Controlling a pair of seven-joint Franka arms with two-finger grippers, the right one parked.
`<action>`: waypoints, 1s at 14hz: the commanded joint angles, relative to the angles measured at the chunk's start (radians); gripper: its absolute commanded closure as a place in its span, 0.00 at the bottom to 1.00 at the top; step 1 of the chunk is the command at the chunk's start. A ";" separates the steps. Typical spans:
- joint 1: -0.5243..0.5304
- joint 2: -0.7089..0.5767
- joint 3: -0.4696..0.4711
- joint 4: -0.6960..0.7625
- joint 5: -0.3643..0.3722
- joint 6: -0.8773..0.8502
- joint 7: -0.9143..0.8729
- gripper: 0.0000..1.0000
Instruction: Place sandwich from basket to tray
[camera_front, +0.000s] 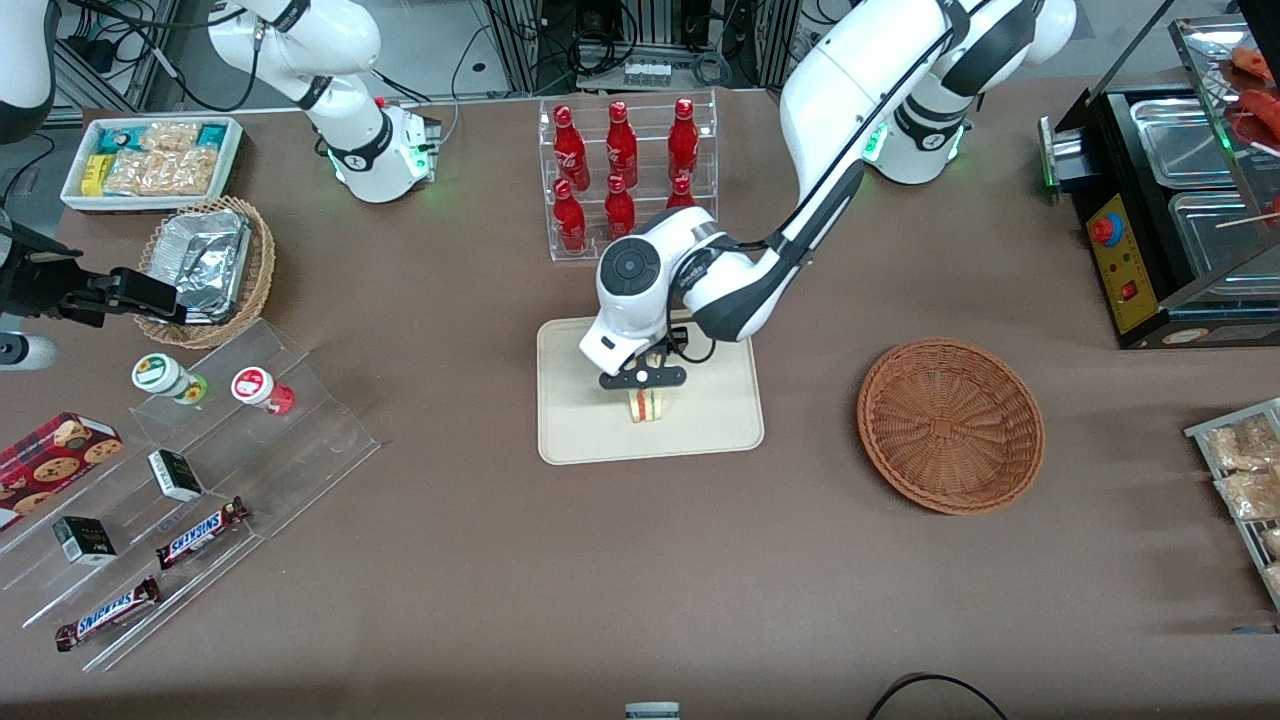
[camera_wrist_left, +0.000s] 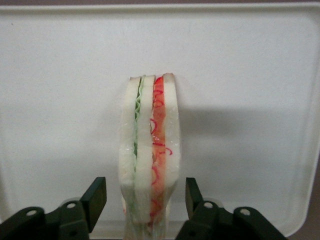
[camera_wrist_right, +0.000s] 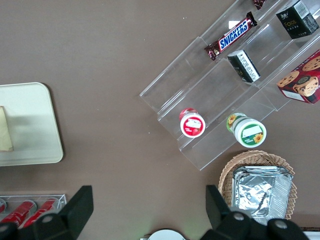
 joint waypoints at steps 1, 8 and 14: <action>0.004 -0.106 0.022 0.016 0.016 -0.084 -0.060 0.00; 0.077 -0.322 0.089 0.018 0.008 -0.261 0.069 0.00; 0.077 -0.477 0.243 0.010 -0.015 -0.430 0.274 0.00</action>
